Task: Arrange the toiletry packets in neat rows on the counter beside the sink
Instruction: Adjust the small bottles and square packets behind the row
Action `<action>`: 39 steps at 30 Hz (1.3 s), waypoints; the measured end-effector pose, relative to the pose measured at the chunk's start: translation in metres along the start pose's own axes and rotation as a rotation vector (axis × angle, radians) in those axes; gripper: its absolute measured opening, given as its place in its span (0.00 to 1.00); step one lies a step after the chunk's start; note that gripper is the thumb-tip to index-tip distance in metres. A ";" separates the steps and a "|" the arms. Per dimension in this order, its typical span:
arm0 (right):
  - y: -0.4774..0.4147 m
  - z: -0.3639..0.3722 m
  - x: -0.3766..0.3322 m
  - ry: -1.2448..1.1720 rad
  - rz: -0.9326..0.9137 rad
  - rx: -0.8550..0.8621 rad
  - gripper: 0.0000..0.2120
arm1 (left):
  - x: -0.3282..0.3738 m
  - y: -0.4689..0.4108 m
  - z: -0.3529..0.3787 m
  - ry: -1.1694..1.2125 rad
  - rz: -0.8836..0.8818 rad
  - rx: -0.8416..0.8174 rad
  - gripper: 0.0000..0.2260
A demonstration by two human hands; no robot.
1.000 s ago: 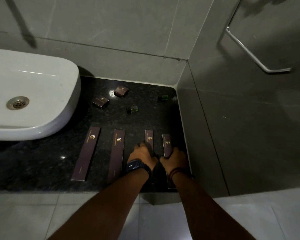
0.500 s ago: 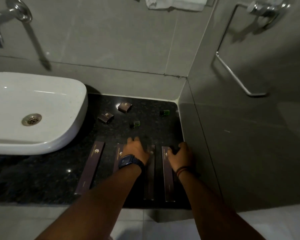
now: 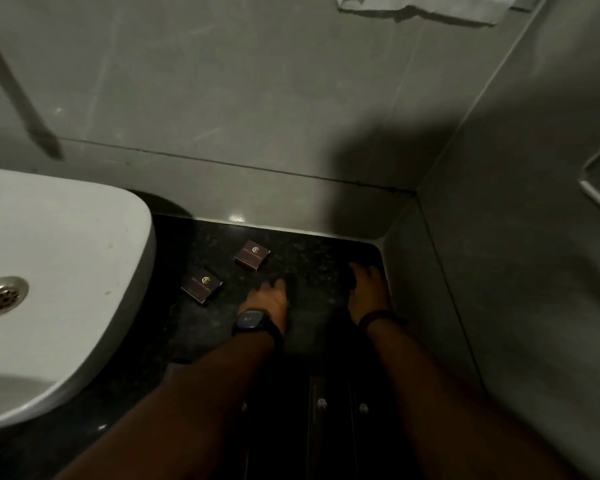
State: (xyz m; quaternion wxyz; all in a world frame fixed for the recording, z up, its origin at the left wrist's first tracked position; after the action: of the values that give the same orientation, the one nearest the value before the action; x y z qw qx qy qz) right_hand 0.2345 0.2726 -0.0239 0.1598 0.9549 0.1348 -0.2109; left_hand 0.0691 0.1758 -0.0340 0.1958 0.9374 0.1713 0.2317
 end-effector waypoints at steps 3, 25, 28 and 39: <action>-0.029 0.007 -0.002 0.127 -0.018 -0.101 0.25 | 0.002 -0.016 -0.005 -0.005 0.082 -0.007 0.14; 0.075 0.020 0.038 -0.321 0.125 0.168 0.07 | 0.070 0.023 0.019 -0.032 0.406 0.042 0.16; 0.079 0.023 0.042 -0.354 0.136 0.164 0.08 | 0.070 0.027 0.030 0.014 0.411 0.021 0.15; 0.091 0.006 0.021 -0.206 0.036 0.374 0.19 | 0.025 0.035 0.021 0.122 0.327 0.094 0.44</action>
State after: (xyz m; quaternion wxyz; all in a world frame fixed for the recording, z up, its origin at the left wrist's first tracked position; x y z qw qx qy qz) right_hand 0.2802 0.1914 -0.0155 -0.0035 0.9437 0.0592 -0.3256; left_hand 0.1084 0.1504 -0.0261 0.1009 0.9451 0.0387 0.3085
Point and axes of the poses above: each hand's wrist, its own y-axis away from the middle knuckle, its own z-axis out of the palm, x = y × z, the point moved 4 cm from there along -y, towards the middle knuckle, and after that the axes turned 6 degrees about -x, right-handed, at the moved point
